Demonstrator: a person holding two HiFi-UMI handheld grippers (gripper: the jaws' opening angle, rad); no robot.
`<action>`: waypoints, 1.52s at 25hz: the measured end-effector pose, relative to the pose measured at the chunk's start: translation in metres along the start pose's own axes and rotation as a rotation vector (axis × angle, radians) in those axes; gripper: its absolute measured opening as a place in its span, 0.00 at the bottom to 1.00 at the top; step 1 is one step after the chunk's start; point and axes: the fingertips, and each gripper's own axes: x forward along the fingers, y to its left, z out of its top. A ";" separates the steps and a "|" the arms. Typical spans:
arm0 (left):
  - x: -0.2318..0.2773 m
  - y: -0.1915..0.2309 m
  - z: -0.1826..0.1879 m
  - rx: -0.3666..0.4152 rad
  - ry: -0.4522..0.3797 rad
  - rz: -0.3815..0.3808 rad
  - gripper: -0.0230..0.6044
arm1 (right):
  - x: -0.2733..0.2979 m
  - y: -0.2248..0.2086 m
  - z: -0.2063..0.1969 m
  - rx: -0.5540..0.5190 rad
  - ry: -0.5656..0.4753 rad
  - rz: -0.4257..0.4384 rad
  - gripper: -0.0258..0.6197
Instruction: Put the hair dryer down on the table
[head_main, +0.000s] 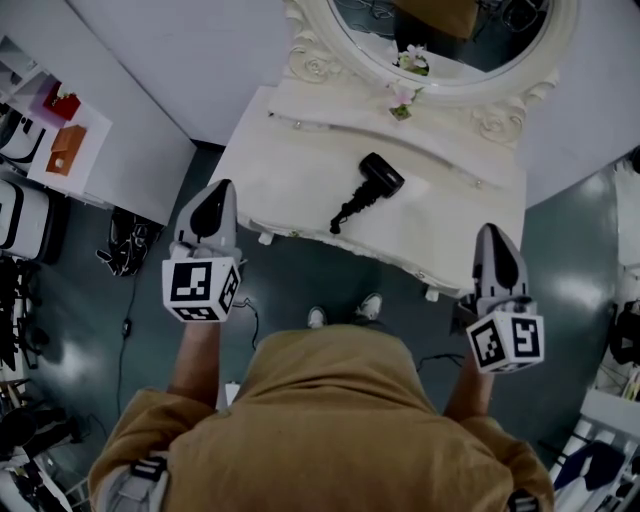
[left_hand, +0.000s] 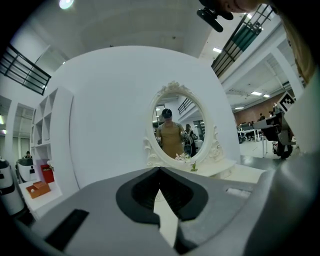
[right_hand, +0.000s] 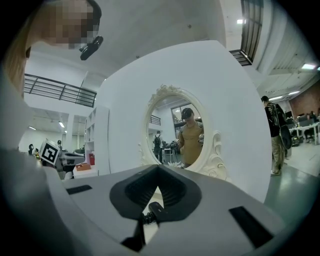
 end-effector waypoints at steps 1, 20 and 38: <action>-0.003 0.001 0.001 0.009 -0.002 0.006 0.04 | 0.000 0.001 0.000 -0.003 0.001 -0.001 0.04; -0.027 0.009 0.008 -0.052 -0.056 -0.005 0.04 | -0.013 0.019 -0.003 -0.044 0.007 -0.023 0.04; -0.035 0.010 0.014 -0.040 -0.083 -0.039 0.04 | -0.029 0.035 -0.005 -0.071 0.010 -0.063 0.04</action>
